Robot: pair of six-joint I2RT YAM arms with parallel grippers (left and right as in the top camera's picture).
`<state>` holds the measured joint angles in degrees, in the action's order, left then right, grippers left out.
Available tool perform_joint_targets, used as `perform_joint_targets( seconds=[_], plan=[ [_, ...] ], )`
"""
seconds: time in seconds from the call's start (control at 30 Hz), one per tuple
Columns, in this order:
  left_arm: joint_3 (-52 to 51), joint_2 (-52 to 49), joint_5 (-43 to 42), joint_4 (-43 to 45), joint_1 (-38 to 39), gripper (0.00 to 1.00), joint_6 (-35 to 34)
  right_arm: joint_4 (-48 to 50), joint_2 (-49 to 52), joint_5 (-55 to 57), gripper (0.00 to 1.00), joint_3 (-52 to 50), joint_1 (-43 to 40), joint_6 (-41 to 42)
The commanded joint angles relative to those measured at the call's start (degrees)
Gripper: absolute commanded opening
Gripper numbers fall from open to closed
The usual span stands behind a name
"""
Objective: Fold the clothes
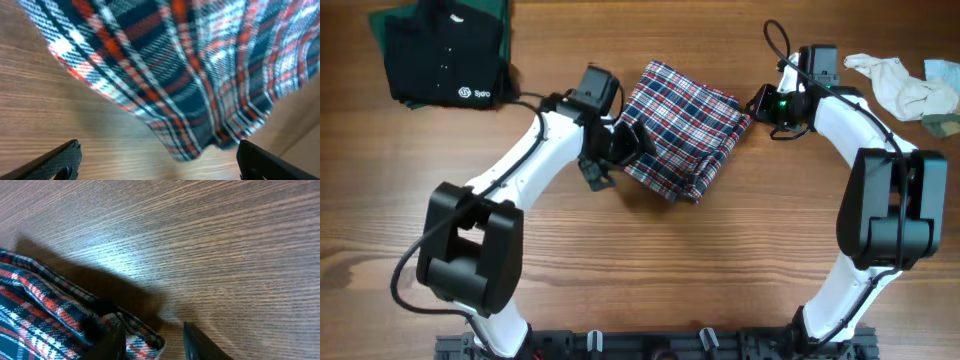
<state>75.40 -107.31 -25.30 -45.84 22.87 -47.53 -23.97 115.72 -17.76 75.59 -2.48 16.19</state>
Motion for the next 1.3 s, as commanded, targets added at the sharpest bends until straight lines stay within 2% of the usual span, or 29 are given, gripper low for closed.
perform_joint_targets(
  seconds=[0.0,0.13,0.23,0.57,0.8,0.83,0.97,1.0,1.03,1.2,1.27],
  plan=[
    [-4.0,-0.3,-2.4,5.4,0.0,1.0,-3.5,0.0,1.1,-0.7,0.38,0.8,-0.5,-1.2],
    [-9.7,-0.4,-4.2,14.2,1.3,1.0,-7.4,-0.1,1.1,-0.7,0.38,0.8,-0.5,-1.7],
    [-12.5,-0.4,-4.7,22.0,2.4,1.0,-7.4,-0.1,1.1,-0.7,0.38,0.8,-0.5,-2.3],
    [-14.3,-4.7,-4.7,33.1,3.5,1.0,-11.8,-1.2,1.1,-0.7,0.38,0.8,-0.5,-2.6],
    [-14.4,-8.9,-4.7,38.2,3.5,1.0,-11.9,-1.7,1.1,-0.7,0.37,0.8,-0.5,-2.7],
    [-14.4,-9.0,-4.6,38.1,3.0,0.96,-11.9,-1.8,1.1,-0.7,0.34,0.8,-0.5,-2.7],
    [-14.4,-9.0,-4.9,35.8,-2.6,0.52,-11.1,-2.2,1.1,-0.7,0.33,0.8,-0.5,-2.7],
    [-14.4,-9.0,-5.0,34.0,-4.5,0.44,-9.9,-2.2,1.1,-0.7,0.34,0.8,-0.5,-2.7],
    [-14.4,-9.0,-5.4,32.1,-6.3,0.43,-8.3,-2.1,1.1,-0.7,0.34,0.8,-0.5,-2.7],
    [-14.4,-9.0,-7.8,27.7,-14.6,0.21,1.4,-1.5,1.1,-0.7,0.34,0.8,-0.5,-2.6],
    [-14.4,-9.0,-8.4,26.9,-17.3,0.17,4.2,-1.6,1.1,-0.7,0.34,0.8,-0.5,-2.6]
  ],
)
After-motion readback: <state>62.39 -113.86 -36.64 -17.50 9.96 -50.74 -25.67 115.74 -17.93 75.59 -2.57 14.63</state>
